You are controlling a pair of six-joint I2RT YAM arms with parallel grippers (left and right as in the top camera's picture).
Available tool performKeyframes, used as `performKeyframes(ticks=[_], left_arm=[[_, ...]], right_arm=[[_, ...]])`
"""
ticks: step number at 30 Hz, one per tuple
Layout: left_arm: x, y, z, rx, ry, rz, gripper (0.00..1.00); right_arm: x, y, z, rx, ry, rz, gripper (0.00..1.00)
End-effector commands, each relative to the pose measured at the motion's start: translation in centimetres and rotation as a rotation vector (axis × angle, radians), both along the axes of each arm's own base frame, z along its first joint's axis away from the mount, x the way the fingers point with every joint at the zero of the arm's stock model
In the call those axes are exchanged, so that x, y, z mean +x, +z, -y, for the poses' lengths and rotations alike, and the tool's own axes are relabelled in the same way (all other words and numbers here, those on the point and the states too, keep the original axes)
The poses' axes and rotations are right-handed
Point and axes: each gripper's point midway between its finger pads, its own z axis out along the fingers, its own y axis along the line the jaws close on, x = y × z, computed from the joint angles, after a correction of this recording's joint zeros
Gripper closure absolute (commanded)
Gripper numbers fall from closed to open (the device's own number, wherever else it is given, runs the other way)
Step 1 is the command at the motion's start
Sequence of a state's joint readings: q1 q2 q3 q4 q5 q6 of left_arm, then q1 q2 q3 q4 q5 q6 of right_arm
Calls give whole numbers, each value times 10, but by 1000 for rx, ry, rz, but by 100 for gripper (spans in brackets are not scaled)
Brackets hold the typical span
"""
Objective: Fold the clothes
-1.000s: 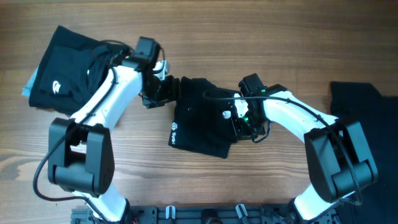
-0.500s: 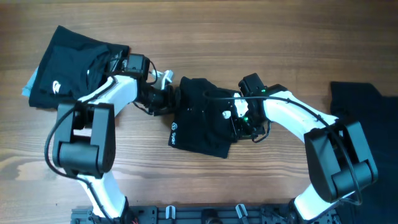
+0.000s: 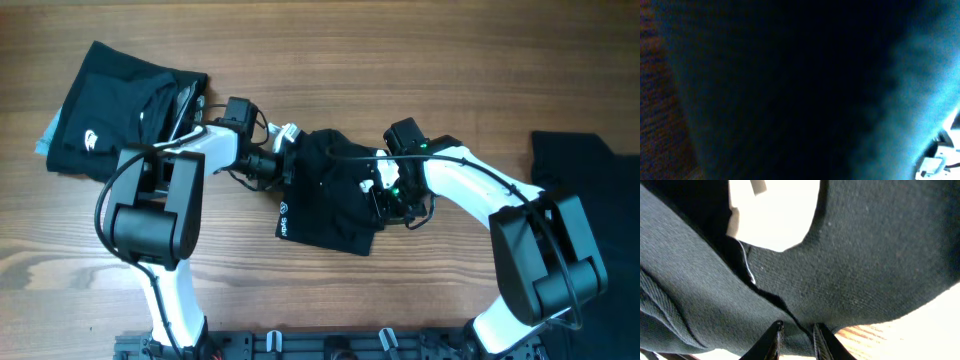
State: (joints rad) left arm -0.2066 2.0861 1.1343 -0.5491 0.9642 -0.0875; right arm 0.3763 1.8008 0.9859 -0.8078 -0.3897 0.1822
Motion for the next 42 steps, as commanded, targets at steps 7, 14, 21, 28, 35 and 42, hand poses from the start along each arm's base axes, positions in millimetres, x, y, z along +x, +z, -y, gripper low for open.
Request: performKeyframes(ticks=[7,14,21,28,35,42], left_arm=[[60,62,-54,22,142,89,96],[160,163,-141,-9,376,382,96],[173,167,-294,146,692,427,96],[145,149,-390,288,897,362,78],[115,123,-419,516,953,218,32],[64,208,-438,616,1026,334,20]], right_arm=[[56,104,-1,84,-12,243,72],[74,156,-1,118,-60,341,70],[68,154,1,108,-80,307,70],[68,154,1,108,-87,304,69],[65,153,2,102,-87,287,69],[67,154,2,106,-79,303,66]])
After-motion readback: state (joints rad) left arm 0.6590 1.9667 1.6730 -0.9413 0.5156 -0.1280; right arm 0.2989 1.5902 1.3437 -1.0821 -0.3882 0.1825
